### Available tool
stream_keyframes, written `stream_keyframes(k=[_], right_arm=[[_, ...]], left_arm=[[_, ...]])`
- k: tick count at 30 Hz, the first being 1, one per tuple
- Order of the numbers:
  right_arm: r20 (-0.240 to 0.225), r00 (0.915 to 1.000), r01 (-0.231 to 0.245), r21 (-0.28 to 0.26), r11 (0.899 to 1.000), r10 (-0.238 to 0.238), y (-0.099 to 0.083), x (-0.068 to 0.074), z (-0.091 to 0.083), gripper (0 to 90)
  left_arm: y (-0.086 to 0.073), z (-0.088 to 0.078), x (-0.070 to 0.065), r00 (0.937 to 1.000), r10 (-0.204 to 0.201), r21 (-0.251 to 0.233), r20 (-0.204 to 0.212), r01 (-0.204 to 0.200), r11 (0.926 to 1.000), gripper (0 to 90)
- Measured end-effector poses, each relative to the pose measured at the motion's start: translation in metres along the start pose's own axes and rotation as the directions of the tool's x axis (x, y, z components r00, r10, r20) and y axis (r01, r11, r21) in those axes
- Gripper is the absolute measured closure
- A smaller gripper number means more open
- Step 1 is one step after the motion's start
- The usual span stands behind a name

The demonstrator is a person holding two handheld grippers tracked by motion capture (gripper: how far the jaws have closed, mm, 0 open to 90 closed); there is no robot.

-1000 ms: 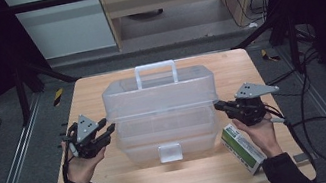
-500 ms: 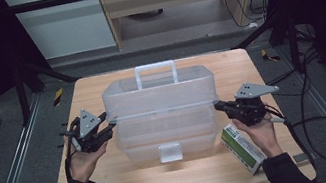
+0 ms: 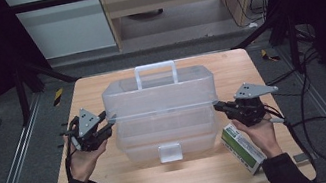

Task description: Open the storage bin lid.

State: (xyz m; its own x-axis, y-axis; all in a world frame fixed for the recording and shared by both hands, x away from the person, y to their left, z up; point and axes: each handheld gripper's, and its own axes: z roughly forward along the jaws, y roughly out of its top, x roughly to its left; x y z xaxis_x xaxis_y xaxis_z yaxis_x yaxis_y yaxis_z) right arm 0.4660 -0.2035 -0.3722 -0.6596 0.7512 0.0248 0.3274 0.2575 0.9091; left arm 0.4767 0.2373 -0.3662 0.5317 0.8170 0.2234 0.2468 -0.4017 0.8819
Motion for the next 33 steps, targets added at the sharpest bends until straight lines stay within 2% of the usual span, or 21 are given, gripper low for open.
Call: stream_keyframes(k=[10,14,21,24,33], right_arm=[[0.051,0.9987,-0.008,0.035,0.999,0.007,-0.002,-0.001,-0.007,78.9],[0.059,0.9982,0.007,0.077,0.997,-0.012,-0.005,0.001,-0.005,74.2],[0.071,0.9972,-0.035,0.141,0.989,0.025,-0.016,-0.004,0.002,67.0],[0.061,0.9979,-0.03,0.159,0.987,0.02,-0.017,-0.003,0.006,65.9],[0.072,0.9973,-0.033,0.209,0.977,0.019,-0.022,-0.001,0.015,66.3]], left_arm=[[0.0,-0.001,-0.001,1.0,0.002,0.012,-0.007,-0.002,0.9999,65.5],[0.0,-0.001,-0.002,1.0,0.002,0.014,-0.01,-0.002,0.9999,65.6],[0.0,-0.001,-0.002,0.9999,0.003,0.014,-0.012,-0.003,0.9999,65.6],[0.0,-0.001,-0.002,0.9999,0.003,0.016,-0.011,-0.003,0.9999,65.6],[0.0,-0.001,-0.002,1.0,0.0,0.019,-0.008,0.0,0.9998,65.5]])
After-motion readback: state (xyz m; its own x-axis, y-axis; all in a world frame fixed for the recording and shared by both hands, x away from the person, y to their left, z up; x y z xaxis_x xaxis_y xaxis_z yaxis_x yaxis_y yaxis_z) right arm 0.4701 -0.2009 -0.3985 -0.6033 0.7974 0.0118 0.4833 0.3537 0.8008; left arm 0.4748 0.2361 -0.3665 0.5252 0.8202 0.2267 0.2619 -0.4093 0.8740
